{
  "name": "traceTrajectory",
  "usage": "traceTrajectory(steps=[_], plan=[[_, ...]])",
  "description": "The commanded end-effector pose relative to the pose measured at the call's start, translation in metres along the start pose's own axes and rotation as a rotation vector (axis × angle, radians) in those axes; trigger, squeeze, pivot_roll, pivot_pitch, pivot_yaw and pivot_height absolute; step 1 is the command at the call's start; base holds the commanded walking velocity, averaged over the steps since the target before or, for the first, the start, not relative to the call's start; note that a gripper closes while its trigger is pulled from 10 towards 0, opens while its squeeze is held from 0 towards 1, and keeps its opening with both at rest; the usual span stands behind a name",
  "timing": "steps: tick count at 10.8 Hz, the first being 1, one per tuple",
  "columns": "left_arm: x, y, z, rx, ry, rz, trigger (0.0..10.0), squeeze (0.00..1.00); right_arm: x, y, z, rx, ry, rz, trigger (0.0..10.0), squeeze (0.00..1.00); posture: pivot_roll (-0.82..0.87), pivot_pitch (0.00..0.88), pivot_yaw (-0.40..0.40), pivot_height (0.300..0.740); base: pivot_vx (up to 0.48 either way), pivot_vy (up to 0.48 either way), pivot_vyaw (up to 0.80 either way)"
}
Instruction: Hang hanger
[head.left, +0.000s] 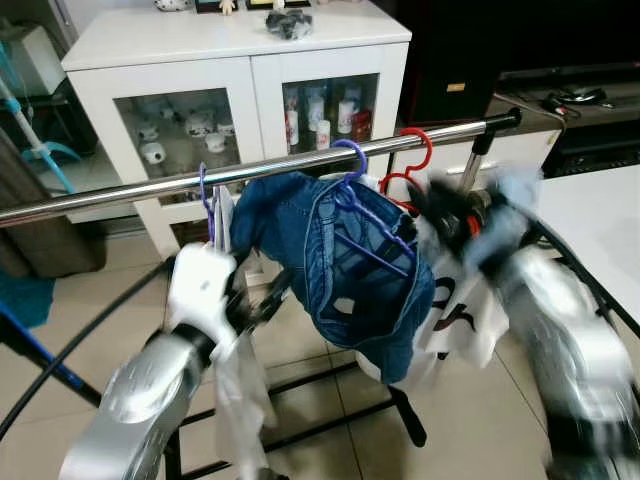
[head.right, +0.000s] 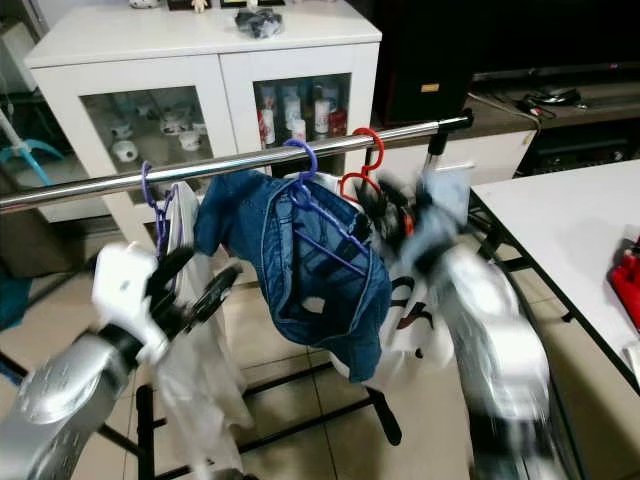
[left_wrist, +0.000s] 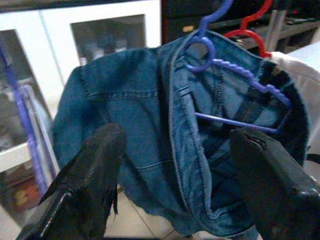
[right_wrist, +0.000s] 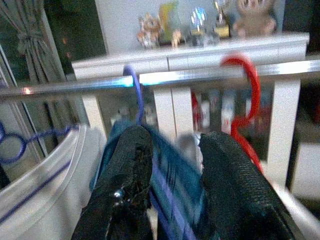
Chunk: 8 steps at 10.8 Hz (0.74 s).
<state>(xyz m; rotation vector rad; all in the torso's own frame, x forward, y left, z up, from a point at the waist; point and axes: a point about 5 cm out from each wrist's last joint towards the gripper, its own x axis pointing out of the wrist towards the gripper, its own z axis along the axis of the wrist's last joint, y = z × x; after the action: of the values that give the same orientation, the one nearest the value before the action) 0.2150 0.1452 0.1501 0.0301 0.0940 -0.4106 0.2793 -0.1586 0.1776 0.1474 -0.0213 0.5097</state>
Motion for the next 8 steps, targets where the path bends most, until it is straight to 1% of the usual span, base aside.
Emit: traceTrajectory(steps=[1,4,5,8], plan=[[-0.005,0.002,0.001,-0.007,-0.02,0.046,10.0,0.0,-0.011,0.012,-0.006,-0.03,0.04,0.011,10.0,0.0,-0.04,0.0,0.057,0.74,0.0,0.0,0.0],[-0.009,-0.004,-0.003,-0.019,-0.015,0.051,10.0,0.0,-0.026,0.031,-0.019,0.023,0.083,-0.024,10.0,0.0,-0.04,0.0,0.055,0.74,0.0,0.0,0.0],[-0.012,-0.006,-0.004,-0.025,-0.015,0.055,10.0,0.0,-0.03,0.033,-0.024,-0.017,0.091,-0.049,10.0,0.0,-0.04,0.003,0.052,0.74,0.0,0.0,0.0],[-0.013,-0.006,-0.004,-0.03,-0.02,0.067,10.0,0.0,-0.033,0.039,-0.029,-0.014,0.126,-0.037,10.0,0.0,-0.04,0.0,0.044,0.74,0.0,0.0,0.0]])
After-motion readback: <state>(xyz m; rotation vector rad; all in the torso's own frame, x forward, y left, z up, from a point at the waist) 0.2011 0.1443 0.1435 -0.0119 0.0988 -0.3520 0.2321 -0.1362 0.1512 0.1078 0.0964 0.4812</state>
